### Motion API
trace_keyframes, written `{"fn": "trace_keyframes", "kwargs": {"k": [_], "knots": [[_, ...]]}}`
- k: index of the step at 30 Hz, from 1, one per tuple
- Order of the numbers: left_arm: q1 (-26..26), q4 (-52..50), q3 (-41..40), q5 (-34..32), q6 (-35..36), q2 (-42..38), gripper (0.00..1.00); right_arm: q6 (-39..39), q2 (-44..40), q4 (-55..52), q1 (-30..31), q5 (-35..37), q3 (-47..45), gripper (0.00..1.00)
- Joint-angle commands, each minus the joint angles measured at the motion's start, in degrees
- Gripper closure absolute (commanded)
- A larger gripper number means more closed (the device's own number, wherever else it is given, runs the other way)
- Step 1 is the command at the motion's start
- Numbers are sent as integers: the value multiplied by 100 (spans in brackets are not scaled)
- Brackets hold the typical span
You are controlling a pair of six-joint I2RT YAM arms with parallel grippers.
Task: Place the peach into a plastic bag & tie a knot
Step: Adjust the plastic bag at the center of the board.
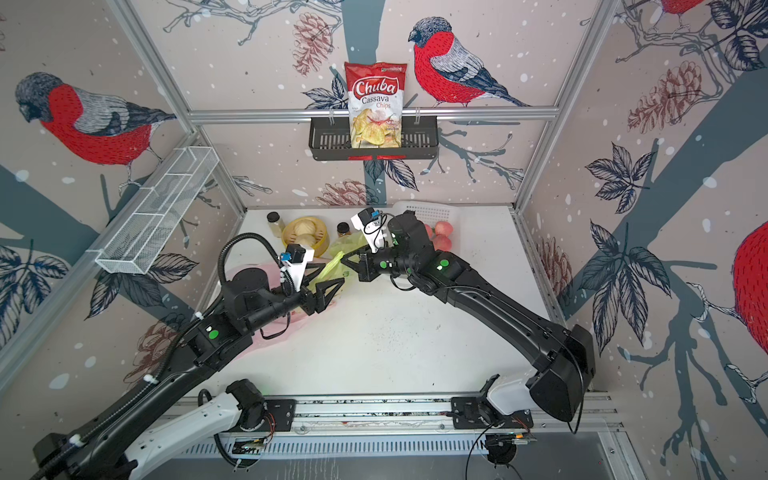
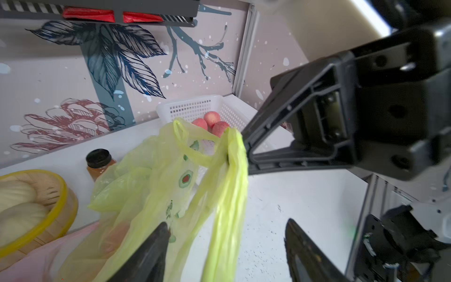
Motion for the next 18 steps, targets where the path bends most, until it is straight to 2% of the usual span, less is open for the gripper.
{"fn": "trace_keyframes", "kwargs": {"k": [1, 7, 10, 12, 14, 15, 16, 17, 18], "knots": [[-24, 771, -80, -421, 142, 116, 33, -97, 40, -85, 38, -18, 114, 100], [-31, 1295, -346, -432, -65, 412, 53, -38, 14, -44, 25, -89, 115, 100], [-24, 1587, -448, -380, -192, 581, 59, -6, -4, -27, 18, -173, 132, 100], [-24, 1789, -507, -415, -270, 661, 72, 8, -23, 0, 12, -200, 132, 100], [-24, 1850, -503, -515, -308, 732, 94, 9, -31, -36, -28, -153, 145, 98], [-28, 1818, -482, -587, -312, 767, 100, -5, -59, -124, -79, -5, 158, 84], [-24, 1744, -435, -662, -317, 788, 100, -7, -117, -219, -158, 255, 144, 61], [-19, 1694, -419, -697, -304, 799, 100, 2, -177, -285, -256, 501, 93, 45], [-16, 1661, -425, -721, -305, 793, 100, 51, -256, -310, -400, 769, -5, 35]]}}
